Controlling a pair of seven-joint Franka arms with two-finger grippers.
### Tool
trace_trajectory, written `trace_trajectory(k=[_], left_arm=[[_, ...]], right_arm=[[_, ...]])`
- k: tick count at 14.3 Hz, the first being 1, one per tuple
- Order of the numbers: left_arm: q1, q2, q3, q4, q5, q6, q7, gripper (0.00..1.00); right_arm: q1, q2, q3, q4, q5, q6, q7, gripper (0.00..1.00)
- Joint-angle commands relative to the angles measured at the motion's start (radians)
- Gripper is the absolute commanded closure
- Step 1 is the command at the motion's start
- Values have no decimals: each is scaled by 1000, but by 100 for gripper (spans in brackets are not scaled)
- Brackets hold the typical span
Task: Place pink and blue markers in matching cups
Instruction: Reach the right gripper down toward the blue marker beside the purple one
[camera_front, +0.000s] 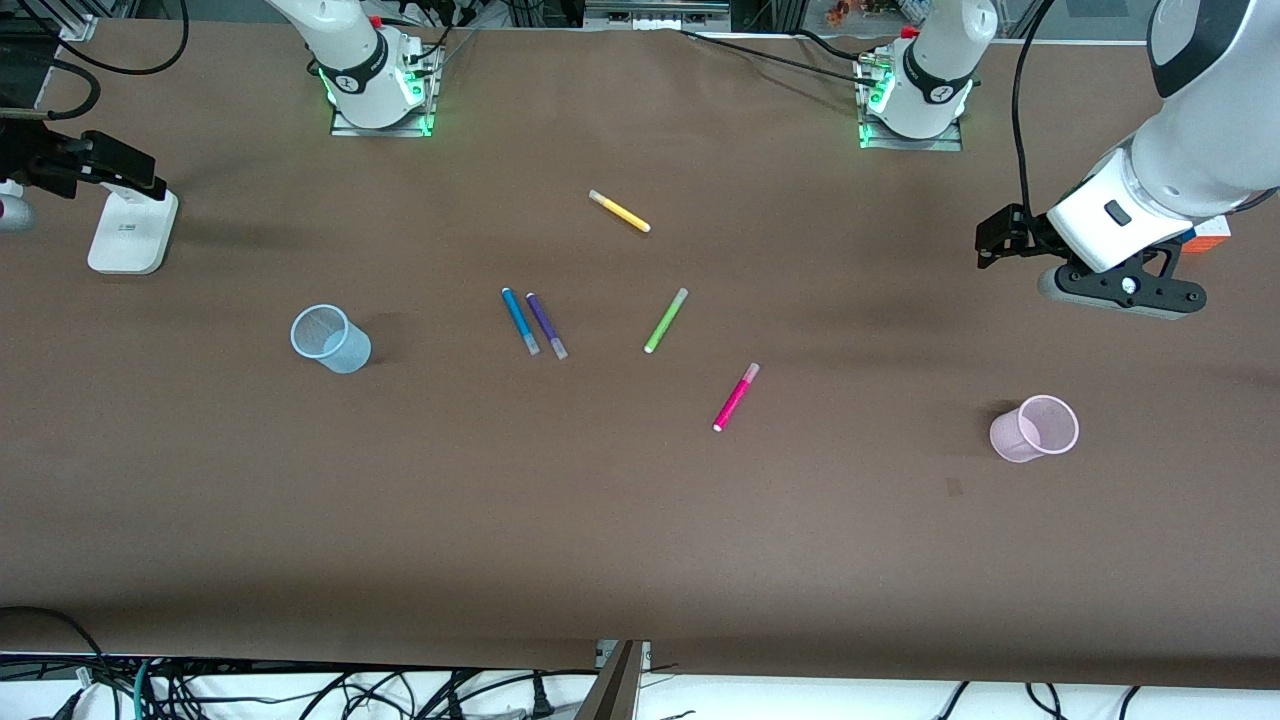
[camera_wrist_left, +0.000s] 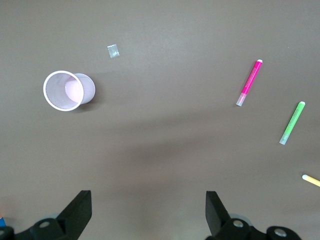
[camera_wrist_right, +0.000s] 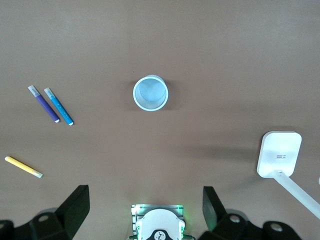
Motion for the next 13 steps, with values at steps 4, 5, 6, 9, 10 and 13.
trace_trajectory(k=[4,5,6,9,10,13], left_arm=[[4,-30,-15,-29,-11,15,8,0],[1,-33,-15,-29,-11,14,8,0],[4,-34,-15,-29,-11,15,9,0],[9,-63,-12,-44,-11,18,14,0],[1,-65,-7,-44,-11,18,14,0],[10,-35,-7,-32,-10,15,14,0]], right_arm=[[-4,18,-1,20,26,-9,17,0],[2,33,4,20,35,-8,18,0],[9,56,7,20,55,-6,17,0],[97,161,15,18,57,35,18,0],[112,206,15,20,58,37,17,0],[158,313,28,20,58,78,14,0]])
